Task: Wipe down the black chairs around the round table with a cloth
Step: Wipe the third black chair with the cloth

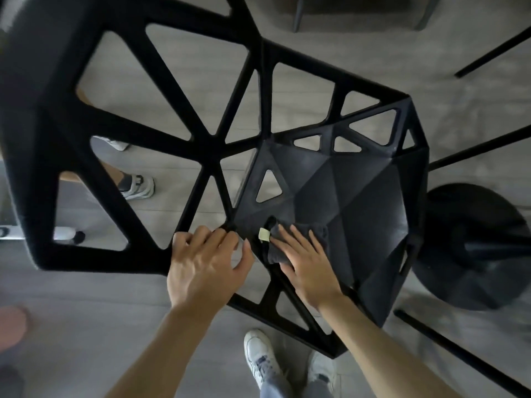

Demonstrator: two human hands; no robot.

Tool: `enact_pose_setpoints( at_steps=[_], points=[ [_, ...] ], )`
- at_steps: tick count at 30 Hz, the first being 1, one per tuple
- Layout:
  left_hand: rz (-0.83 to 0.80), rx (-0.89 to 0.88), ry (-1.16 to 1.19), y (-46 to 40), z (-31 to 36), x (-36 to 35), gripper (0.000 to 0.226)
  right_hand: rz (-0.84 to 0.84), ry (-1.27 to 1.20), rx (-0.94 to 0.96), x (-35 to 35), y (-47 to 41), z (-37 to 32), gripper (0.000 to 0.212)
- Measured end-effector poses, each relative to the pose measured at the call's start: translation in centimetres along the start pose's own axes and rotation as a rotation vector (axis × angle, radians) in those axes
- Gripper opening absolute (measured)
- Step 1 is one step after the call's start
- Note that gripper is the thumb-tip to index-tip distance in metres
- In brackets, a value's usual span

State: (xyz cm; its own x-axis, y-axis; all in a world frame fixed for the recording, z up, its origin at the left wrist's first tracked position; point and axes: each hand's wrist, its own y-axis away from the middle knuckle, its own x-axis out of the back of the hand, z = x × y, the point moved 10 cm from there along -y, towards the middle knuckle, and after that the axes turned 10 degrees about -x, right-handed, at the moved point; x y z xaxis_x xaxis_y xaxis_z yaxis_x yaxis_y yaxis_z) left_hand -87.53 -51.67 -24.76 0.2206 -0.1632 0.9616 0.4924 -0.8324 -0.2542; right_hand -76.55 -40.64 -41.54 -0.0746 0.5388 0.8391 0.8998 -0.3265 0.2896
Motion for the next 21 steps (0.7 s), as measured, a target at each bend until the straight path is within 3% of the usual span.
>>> enact_pose_setpoints(
  at_steps=[3, 11, 14, 21],
  points=[
    [0.000, -0.005, 0.015, -0.1, 0.0, 0.0, 0.038, 0.042, 0.105, 0.033, 1.0, -2.6, 0.7, 0.054],
    [0.021, 0.049, -0.004, 0.5, -0.4, -0.2, 0.032, 0.286, 0.102, -0.173, 5.3, -15.9, 2.2, 0.068],
    [0.006, 0.054, 0.013, 0.7, -0.3, -0.4, 0.034, 0.287, 0.021, -0.208, 4.0, -13.4, 0.8, 0.063],
    [-0.006, 0.016, 0.017, 0.3, 0.0, -0.1, 0.032, 0.094, -0.090, 0.081, -1.2, -2.9, -4.6, 0.056]
  ],
)
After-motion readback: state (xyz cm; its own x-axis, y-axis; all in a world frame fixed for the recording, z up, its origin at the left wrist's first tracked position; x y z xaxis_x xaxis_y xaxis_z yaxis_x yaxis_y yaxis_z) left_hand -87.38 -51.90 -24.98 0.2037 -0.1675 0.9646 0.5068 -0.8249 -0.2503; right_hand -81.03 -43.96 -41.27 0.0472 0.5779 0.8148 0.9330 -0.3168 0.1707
